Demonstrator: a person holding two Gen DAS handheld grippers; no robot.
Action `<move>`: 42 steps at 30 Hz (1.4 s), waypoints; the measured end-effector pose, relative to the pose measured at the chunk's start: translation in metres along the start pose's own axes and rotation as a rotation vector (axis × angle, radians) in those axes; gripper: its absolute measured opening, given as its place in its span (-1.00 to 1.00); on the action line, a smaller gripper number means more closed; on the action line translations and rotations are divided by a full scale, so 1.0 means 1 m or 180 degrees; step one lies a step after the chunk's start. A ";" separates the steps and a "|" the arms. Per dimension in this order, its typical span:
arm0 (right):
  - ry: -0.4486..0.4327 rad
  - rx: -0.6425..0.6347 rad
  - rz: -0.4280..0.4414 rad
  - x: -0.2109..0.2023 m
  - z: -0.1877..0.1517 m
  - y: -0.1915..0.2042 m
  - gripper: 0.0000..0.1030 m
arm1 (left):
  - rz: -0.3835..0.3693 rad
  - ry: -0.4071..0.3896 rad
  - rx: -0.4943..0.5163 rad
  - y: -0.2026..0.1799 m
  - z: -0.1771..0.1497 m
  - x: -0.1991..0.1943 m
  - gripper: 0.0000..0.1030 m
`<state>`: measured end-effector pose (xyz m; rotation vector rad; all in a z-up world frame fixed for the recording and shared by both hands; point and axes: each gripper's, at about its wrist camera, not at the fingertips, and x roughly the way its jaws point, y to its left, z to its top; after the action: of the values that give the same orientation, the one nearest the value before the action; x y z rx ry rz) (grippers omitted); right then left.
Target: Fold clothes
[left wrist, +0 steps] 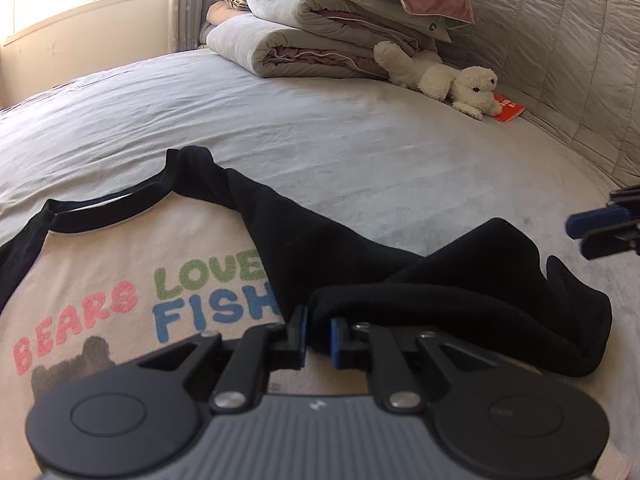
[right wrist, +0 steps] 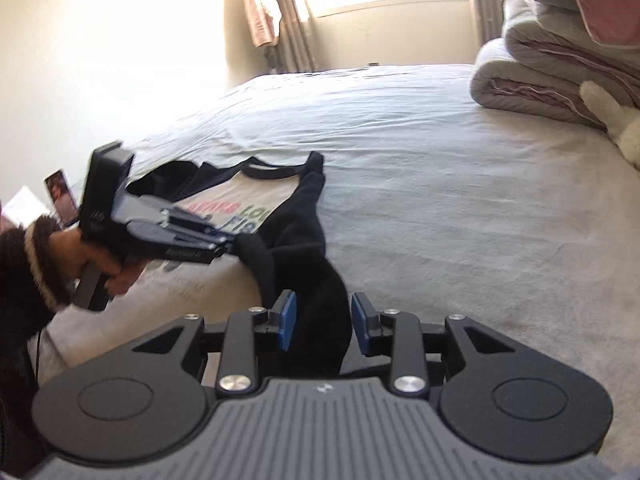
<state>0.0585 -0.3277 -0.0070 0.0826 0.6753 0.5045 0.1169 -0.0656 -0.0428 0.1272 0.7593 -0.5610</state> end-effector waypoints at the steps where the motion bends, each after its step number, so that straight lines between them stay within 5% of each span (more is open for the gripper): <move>1: 0.0001 0.0103 -0.0045 0.009 0.004 -0.003 -0.33 | -0.0005 0.0010 0.0010 0.000 0.000 0.000 -0.79; 6: 0.0035 0.0534 0.0160 0.052 0.010 -0.009 -0.33 | -0.0103 0.0090 0.0100 0.003 0.007 0.002 -0.69; 8: 0.0070 0.0547 0.0232 0.058 0.011 -0.008 -0.40 | -0.0243 0.0143 0.0144 0.009 0.013 0.003 -0.46; 10: 0.0066 0.0548 0.0234 0.062 0.012 -0.006 -0.67 | -0.0370 0.0162 0.0162 0.019 0.021 0.005 0.17; 11: 0.0056 0.0559 0.0228 0.063 0.013 -0.006 -0.67 | -0.0412 0.0155 0.0157 0.024 0.025 0.007 0.22; 19: -0.0011 0.1031 0.0324 0.070 0.021 -0.025 -0.67 | -0.0511 -0.0191 -0.0205 0.081 0.063 0.035 0.42; 22: 0.0040 0.1173 0.0349 0.079 0.021 -0.032 -0.67 | -0.0741 -0.0213 -0.0389 0.096 0.073 0.047 0.42; 29: 0.0077 0.1617 0.0531 0.095 0.011 -0.048 -0.65 | -0.1147 0.0227 0.0420 0.079 0.056 0.047 0.43; 32: -0.0030 0.1870 0.0615 0.095 0.007 -0.053 -0.65 | -0.1362 0.0128 0.0539 0.085 0.055 0.033 0.46; 34: -0.0077 0.2021 0.0655 0.093 0.006 -0.056 -0.65 | -0.1501 -0.0062 0.0494 0.097 0.059 0.025 0.66; 37: -0.0143 0.2212 0.0684 0.091 0.005 -0.059 -0.65 | -0.1436 -0.0319 0.0170 0.124 0.070 0.025 0.70; 42: -0.0188 0.2196 0.0607 0.092 0.010 -0.057 -0.72 | -0.0849 -0.0574 -0.0569 0.155 0.090 0.052 0.68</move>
<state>0.1497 -0.3331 -0.0653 0.8136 0.7632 0.4302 0.2840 0.0154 -0.0262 -0.1910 0.6505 -0.7437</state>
